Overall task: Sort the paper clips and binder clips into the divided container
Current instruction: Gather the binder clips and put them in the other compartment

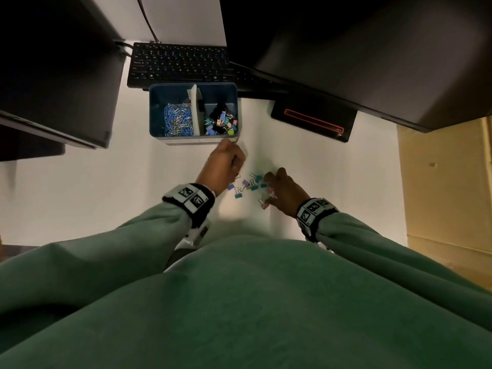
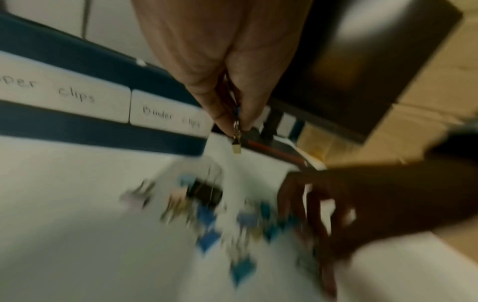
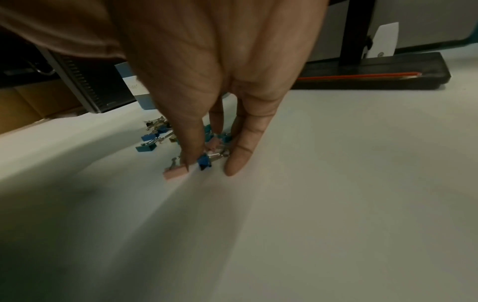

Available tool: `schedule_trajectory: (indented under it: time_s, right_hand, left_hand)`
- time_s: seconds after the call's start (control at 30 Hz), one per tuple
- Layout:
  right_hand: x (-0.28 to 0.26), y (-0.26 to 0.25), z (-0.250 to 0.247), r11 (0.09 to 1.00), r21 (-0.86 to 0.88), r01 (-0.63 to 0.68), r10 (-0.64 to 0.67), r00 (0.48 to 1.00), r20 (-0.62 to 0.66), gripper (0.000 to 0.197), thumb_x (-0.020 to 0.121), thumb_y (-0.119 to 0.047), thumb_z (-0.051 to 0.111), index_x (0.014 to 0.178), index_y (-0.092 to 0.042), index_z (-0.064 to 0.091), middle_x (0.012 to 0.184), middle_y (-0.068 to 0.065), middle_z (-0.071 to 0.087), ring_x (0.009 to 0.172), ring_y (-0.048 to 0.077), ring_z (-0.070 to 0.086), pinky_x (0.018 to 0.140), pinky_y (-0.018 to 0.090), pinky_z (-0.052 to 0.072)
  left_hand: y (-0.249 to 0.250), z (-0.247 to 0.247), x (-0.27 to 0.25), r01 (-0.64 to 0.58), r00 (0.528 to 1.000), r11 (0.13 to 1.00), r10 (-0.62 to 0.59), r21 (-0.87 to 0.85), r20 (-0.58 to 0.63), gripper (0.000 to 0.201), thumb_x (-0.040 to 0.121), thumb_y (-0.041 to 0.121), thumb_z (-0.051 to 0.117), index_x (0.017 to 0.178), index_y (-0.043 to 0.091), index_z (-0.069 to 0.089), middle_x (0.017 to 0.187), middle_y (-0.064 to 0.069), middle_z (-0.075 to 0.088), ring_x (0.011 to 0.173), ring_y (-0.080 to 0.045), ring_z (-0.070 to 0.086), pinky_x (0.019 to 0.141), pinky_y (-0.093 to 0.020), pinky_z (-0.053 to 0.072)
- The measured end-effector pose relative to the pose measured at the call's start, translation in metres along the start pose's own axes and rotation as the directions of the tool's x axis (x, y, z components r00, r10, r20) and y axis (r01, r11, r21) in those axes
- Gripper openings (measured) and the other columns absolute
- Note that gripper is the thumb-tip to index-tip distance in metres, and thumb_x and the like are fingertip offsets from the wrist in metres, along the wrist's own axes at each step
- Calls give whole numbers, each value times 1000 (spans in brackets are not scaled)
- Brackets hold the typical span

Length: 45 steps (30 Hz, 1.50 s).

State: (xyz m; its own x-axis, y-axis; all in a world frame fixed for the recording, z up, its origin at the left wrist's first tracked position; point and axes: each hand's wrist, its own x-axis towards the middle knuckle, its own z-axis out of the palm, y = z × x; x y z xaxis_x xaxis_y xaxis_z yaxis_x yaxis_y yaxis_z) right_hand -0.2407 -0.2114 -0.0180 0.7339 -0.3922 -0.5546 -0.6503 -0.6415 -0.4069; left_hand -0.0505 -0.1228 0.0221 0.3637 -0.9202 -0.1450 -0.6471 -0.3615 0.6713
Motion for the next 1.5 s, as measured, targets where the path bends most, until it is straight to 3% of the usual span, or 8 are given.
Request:
schedule_trajectory:
  time_s: [0.13,0.3,0.43,0.63,0.87,1.03,1.3,1.5]
  right_hand:
    - [7,-6,-1,999,44,-16,16,1000,3,46,85,-27,67,121,-8,44,115,17,38,88,37,57,81,43,51]
    - [11,-11,-5,998,30,-59,59,998,1,47,81,-20,69,119,-6,45,120,18,34,91,37,58,82,40,52]
    - [14,-11,-6,994,70,-87,86,996,13,55,75,-19,74,117,-6,42,114,17,39,88,38,57,74,39,48]
    - [20,-7,-15,987,154,-51,61,996,-62,17,84,-14,62,97,-3,59,102,16,55,85,34,58,72,36,47]
    - [38,-47,-85,783,620,49,74,982,-171,9,82,-2,62,91,-5,65,80,6,68,70,17,67,64,21,55]
    - [77,-97,-115,738,617,274,-27,925,-378,8,84,-6,60,91,-9,63,88,10,66,78,22,65,68,32,57]
    - [49,-57,-99,893,343,291,-142,906,-398,31,91,-15,60,120,-18,52,120,4,47,93,15,59,81,32,54]
    - [12,-8,-36,1000,-22,-20,21,997,81,110,65,-40,84,146,-30,10,140,18,21,107,35,56,91,43,52]
  left_hand:
    - [10,-39,39,99,972,993,-109,-60,-206,7,93,12,56,91,9,63,109,-5,54,83,-9,57,81,-14,51]
    - [-1,-49,51,131,973,990,-117,56,-197,26,88,17,64,113,12,57,121,-10,46,108,-20,51,104,-31,43]
    - [-3,-24,4,36,998,986,-26,162,-64,27,89,20,60,116,17,54,122,-8,47,100,-21,56,89,-37,52]
    - [-31,21,-29,214,948,892,-288,398,135,62,84,51,60,134,29,33,127,-16,34,107,-36,45,74,-48,53]
    - [-23,31,-13,222,943,916,-289,335,165,50,86,15,57,133,19,41,118,-15,37,88,-31,56,70,-42,54]
    - [-21,21,-15,252,940,952,-283,172,189,34,82,5,58,115,12,53,107,-15,40,75,-33,59,77,-39,53]
    - [0,-38,-4,194,979,977,-199,-89,-50,35,81,7,69,112,19,58,111,-9,51,89,-17,54,83,-22,47]
    - [7,-63,31,177,948,982,-187,-60,-259,60,78,11,73,131,22,46,122,-13,42,100,-13,47,100,-24,43]
